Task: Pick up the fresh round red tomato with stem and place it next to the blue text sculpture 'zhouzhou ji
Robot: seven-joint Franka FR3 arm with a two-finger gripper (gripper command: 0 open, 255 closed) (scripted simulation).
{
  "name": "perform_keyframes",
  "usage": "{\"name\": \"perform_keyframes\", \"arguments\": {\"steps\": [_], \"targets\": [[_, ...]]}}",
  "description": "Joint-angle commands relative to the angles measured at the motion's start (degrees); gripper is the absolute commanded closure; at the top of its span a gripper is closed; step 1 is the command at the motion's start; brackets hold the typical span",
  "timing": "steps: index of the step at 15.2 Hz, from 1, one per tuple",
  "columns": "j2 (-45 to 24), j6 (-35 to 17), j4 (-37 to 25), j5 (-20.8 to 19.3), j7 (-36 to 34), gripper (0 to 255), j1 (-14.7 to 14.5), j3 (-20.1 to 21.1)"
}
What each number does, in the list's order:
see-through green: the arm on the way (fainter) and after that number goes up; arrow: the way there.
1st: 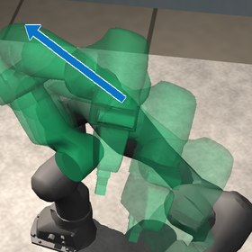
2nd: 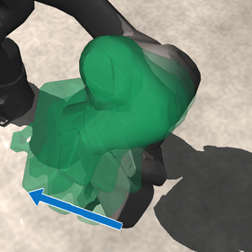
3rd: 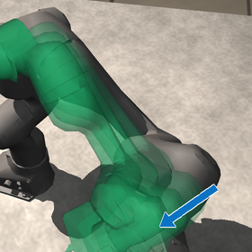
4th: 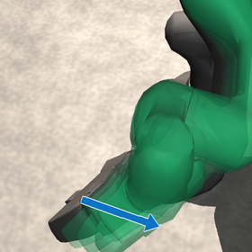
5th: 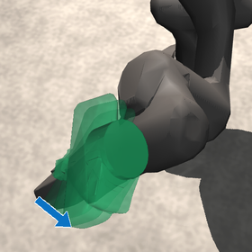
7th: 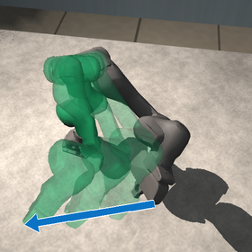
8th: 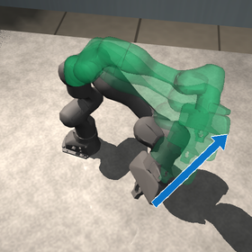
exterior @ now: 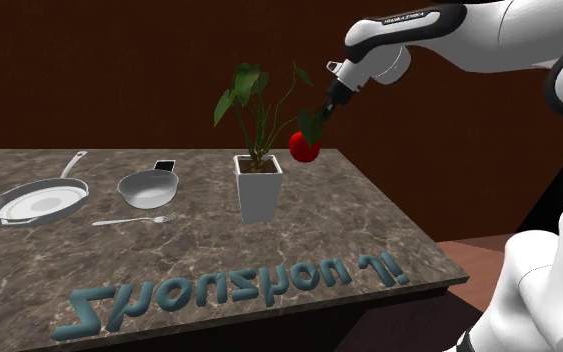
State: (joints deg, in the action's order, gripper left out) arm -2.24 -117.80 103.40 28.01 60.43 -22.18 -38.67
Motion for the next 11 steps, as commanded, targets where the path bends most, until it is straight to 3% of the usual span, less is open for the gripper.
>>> {"name": "perform_keyframes", "arguments": {"steps": [1, 11], "targets": [[1.3, -1.9, 1.4, -1.5, -3.4, 255, -1.9, 1.5], [1.1, -8.2, 2.2, -5.2, -17.1, 255, -8.8, 8.2]]}}
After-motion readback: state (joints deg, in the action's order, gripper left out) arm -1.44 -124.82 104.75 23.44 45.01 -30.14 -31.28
